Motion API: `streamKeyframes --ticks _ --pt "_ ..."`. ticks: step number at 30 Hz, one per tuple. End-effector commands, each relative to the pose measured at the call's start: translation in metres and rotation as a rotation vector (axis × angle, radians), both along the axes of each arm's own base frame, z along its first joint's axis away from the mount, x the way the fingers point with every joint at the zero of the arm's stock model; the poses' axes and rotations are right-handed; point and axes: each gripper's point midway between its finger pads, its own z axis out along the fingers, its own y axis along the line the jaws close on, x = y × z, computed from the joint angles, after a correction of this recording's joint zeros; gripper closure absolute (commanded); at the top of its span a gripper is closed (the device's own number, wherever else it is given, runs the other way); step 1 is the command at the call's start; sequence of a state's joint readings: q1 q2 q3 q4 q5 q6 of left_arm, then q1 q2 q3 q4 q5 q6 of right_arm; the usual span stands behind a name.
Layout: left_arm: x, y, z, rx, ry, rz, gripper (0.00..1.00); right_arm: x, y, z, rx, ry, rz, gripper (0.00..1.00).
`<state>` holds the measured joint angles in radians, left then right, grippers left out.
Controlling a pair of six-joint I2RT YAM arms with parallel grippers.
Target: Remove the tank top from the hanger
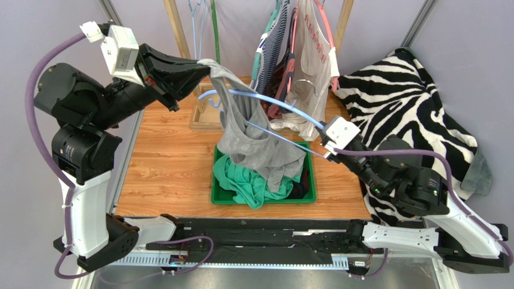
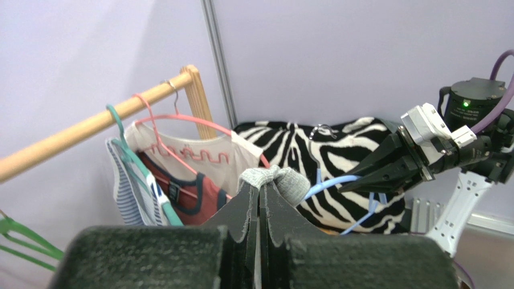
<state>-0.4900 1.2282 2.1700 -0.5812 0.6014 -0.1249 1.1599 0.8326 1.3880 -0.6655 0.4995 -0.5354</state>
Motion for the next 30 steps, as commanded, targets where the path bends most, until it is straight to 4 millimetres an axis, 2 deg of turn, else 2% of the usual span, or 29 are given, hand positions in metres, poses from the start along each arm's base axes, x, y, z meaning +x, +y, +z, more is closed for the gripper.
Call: streamKeyframes --ticks 1,6,7,10,12,15,20,23,26,30 --pt "-0.005 0.004 0.029 -0.026 -0.114 0.014 1.00 0.000 -0.037 0.020 0.089 -0.027 -0.108 1.00" --pt "0.006 0.002 0.025 -0.002 -0.121 0.035 1.00 -0.009 -0.068 0.025 0.126 -0.022 -0.145 1.00" --pt "0.012 0.001 0.019 0.006 -0.105 0.050 1.00 -0.013 -0.079 0.027 0.162 -0.019 -0.156 1.00" --pt "0.029 0.001 0.007 0.036 -0.088 0.100 1.00 -0.027 -0.093 0.026 0.208 0.004 -0.111 1.00" --pt "0.044 0.003 -0.003 0.043 -0.046 0.153 1.00 -0.036 -0.095 0.023 0.215 0.019 -0.064 1.00" --pt "0.055 0.002 -0.020 0.078 -0.026 0.175 1.00 -0.054 -0.093 0.026 0.266 0.029 0.053 1.00" --pt "0.056 -0.004 -0.046 0.112 0.033 0.146 1.00 -0.065 -0.098 0.041 0.324 0.004 0.107 1.00" --pt "0.055 -0.010 -0.072 0.152 0.076 0.116 1.00 -0.066 -0.106 0.056 0.366 -0.031 0.101 1.00" --pt "0.045 -0.011 -0.081 0.169 0.082 0.084 1.00 -0.061 -0.116 0.068 0.419 -0.067 0.052 1.00" --pt "0.028 -0.018 -0.083 0.184 0.067 0.016 1.00 -0.046 -0.115 0.067 0.388 -0.088 -0.036 1.00"
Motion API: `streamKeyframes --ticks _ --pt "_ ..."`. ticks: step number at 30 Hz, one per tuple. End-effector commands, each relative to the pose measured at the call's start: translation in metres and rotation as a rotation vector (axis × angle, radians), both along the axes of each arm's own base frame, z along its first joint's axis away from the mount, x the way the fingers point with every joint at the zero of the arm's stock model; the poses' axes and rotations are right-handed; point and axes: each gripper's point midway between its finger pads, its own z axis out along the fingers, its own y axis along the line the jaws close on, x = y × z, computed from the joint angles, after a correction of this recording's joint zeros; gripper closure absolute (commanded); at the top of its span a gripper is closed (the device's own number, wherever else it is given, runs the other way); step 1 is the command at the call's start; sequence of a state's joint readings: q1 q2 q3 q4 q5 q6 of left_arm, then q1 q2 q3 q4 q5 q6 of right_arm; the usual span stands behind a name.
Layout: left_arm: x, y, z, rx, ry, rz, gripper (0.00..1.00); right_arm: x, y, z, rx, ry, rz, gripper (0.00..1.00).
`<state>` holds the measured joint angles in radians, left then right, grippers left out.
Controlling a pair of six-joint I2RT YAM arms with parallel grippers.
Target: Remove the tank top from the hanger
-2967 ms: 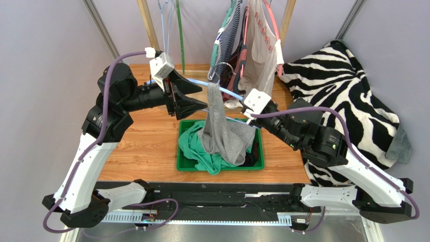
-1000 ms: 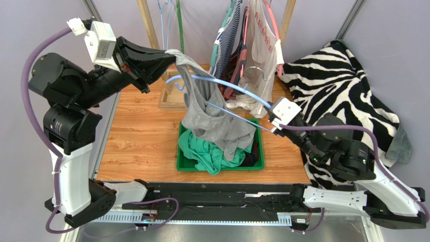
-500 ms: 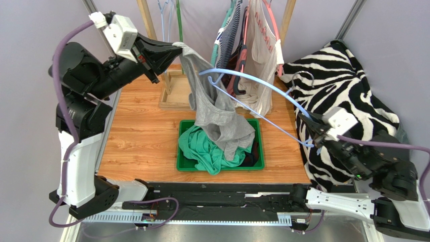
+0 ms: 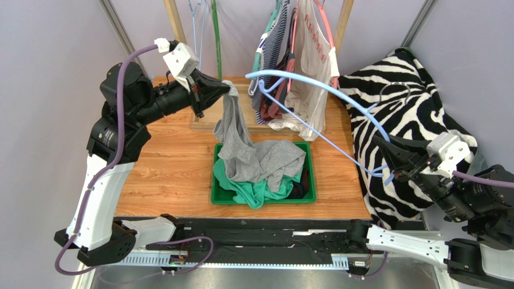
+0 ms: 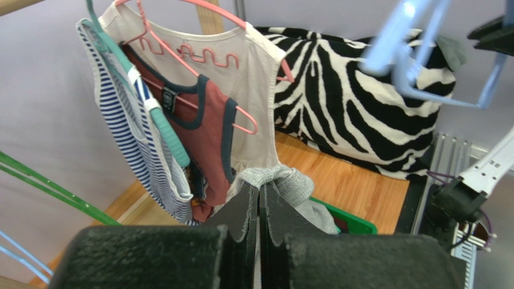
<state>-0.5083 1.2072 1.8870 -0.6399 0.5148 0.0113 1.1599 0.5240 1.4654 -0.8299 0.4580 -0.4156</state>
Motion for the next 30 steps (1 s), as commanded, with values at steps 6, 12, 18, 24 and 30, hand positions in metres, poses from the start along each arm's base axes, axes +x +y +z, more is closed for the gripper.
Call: streamKeyframes --ticks 6,12,18,24,30 --pt "-0.047 -0.009 0.034 0.018 -0.178 -0.148 1.00 0.034 0.014 0.019 -0.028 -0.040 -0.168 1.00" --pt "-0.035 -0.028 0.009 0.074 -0.142 -0.165 1.00 0.047 0.018 0.028 -0.014 -0.054 -0.249 1.00" --pt "-0.007 -0.041 -0.041 0.157 -0.061 -0.125 1.00 0.051 0.024 0.020 0.006 -0.030 -0.260 1.00" --pt "0.007 -0.052 -0.097 0.265 0.007 -0.134 1.00 0.058 0.017 -0.004 -0.039 -0.018 -0.333 1.00" --pt "0.015 -0.057 -0.153 0.375 0.084 -0.139 1.00 0.055 0.003 -0.017 -0.009 -0.005 -0.364 1.00"
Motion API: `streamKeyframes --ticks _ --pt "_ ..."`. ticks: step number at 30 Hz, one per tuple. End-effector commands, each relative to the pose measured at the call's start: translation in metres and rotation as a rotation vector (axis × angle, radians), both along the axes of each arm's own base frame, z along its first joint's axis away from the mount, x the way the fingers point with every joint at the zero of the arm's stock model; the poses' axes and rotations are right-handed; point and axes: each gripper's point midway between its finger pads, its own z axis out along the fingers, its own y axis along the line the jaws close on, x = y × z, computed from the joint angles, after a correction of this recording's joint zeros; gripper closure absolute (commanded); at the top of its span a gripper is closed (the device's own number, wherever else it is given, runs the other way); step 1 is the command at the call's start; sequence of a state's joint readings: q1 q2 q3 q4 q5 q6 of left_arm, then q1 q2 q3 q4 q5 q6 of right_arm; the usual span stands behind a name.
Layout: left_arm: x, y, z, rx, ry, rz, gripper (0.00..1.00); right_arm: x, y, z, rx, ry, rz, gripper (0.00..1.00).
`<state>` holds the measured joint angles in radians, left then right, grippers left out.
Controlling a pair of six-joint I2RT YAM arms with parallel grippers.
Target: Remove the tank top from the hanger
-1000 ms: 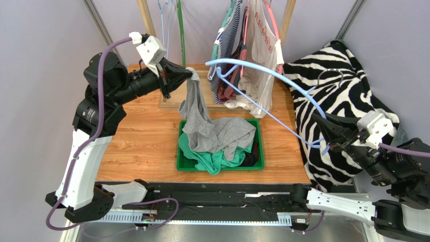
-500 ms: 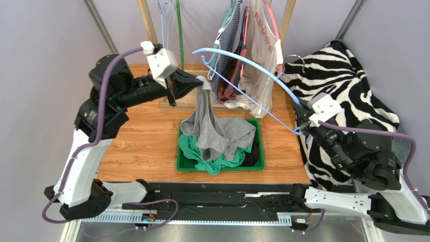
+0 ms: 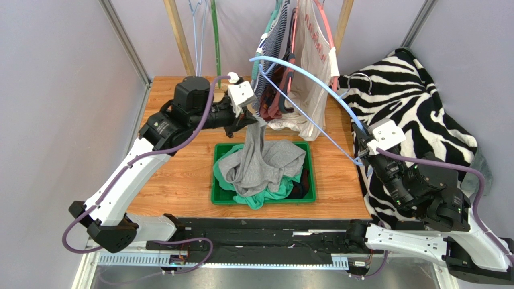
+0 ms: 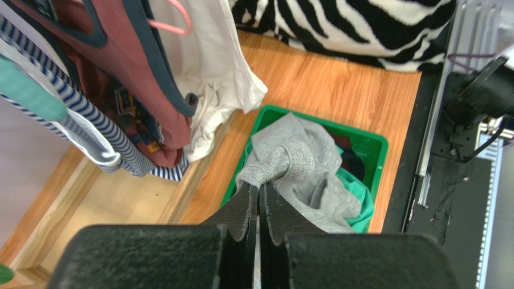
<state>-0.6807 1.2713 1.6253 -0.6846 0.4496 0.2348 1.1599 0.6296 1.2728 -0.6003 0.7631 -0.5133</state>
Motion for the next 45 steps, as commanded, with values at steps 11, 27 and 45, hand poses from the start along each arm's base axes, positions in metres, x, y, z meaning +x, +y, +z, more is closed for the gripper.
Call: streamKeyframes --ticks 11,27,45 --pt "0.006 -0.011 -0.126 0.253 0.178 -0.034 0.72 -0.007 -0.034 -0.001 0.126 -0.022 -0.070 1.00" --pt "-0.022 -0.021 -0.251 0.479 0.274 -0.106 0.16 -0.015 -0.039 -0.007 0.121 -0.017 -0.023 1.00" --pt "-0.029 -0.006 -0.253 0.523 0.271 -0.033 0.02 -0.021 -0.013 -0.005 0.074 0.054 0.094 1.00"
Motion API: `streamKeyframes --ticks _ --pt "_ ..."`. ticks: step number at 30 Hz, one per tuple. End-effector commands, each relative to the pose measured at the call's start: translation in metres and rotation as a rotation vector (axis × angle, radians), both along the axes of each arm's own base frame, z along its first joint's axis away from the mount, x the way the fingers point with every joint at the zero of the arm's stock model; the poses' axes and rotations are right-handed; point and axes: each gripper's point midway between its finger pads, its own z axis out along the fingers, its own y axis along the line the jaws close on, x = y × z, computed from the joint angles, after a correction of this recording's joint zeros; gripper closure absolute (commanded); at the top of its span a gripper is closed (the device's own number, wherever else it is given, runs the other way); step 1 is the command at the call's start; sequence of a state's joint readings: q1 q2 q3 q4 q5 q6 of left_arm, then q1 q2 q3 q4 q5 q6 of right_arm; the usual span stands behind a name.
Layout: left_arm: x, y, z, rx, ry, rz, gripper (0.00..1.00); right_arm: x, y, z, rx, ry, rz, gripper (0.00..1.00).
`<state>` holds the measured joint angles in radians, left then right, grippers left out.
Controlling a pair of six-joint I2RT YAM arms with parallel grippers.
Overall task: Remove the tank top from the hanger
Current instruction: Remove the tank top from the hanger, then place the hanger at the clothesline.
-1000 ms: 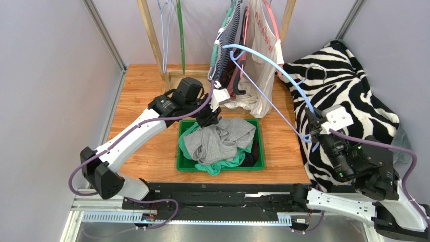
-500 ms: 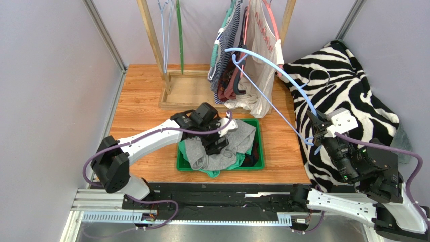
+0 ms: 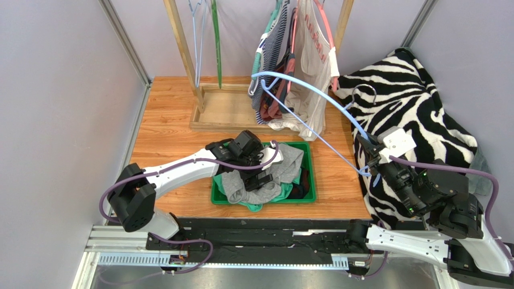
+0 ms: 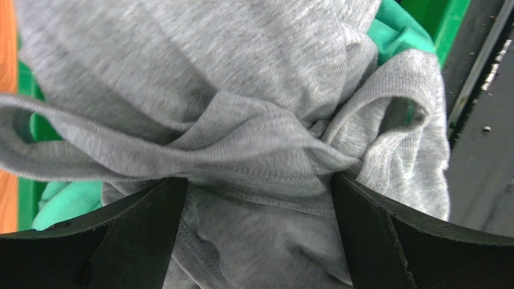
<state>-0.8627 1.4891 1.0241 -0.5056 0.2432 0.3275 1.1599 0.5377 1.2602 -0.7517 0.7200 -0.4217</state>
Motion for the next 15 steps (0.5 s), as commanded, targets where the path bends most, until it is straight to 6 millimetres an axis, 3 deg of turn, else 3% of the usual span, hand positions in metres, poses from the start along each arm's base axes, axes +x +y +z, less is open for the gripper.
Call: streamKeyframes --ticks 1,6,11,15 --pt "0.000 -0.002 0.058 -0.056 -0.025 0.024 0.02 -0.004 0.005 0.018 0.054 -0.006 0.044 1.00" --pt "-0.011 0.003 0.163 -0.187 -0.078 0.040 0.01 -0.004 0.002 0.018 -0.004 -0.001 0.033 1.00" --pt "-0.062 0.025 0.233 -0.285 -0.042 -0.077 0.01 -0.004 0.010 0.018 -0.072 -0.005 0.068 1.00" --pt "-0.104 0.049 0.286 -0.395 -0.054 -0.176 0.01 -0.006 0.025 -0.005 -0.171 -0.009 0.147 1.00"
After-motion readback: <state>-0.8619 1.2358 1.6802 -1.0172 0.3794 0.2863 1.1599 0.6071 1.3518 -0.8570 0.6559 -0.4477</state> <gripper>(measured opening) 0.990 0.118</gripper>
